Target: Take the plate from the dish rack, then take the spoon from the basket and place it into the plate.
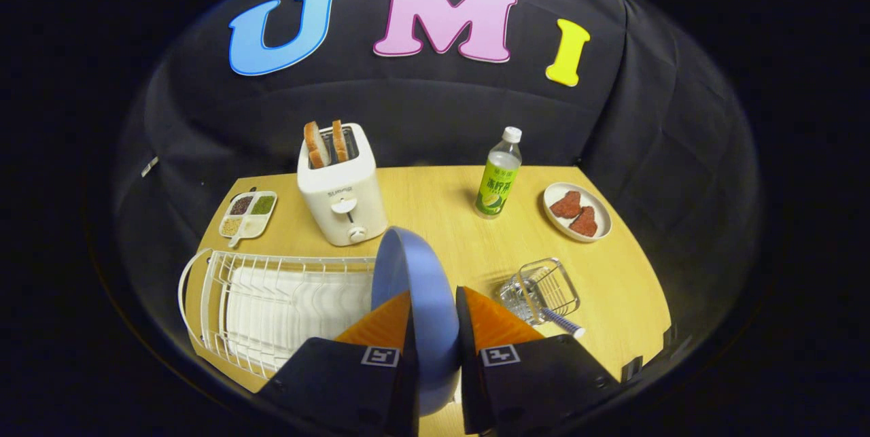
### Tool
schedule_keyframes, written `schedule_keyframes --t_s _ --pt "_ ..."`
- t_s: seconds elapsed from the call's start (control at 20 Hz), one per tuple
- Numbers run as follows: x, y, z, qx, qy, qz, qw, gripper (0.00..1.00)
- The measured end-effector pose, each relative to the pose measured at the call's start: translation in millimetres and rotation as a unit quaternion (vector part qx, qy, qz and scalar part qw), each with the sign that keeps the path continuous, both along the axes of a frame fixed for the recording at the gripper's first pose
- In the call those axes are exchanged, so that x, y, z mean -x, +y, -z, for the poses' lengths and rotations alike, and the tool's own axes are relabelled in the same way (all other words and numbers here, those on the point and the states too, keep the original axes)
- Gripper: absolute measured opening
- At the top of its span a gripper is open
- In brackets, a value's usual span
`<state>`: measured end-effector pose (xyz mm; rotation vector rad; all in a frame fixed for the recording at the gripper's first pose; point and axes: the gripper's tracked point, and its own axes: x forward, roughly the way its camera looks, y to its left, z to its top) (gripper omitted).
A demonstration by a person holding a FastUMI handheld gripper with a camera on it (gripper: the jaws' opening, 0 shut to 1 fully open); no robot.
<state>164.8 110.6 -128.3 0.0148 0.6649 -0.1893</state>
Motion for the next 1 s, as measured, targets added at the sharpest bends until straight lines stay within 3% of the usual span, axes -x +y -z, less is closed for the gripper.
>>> schedule_keyframes --t_s 0.5,0.85,1.0 --pt "28 -18 -16 -0.09 -0.01 -0.036 0.995 0.24" --pt "99 -55 -57 -0.149 -0.04 -0.092 0.984 0.24" --pt "138 -75 -50 -0.182 -0.033 -0.101 0.978 0.24"
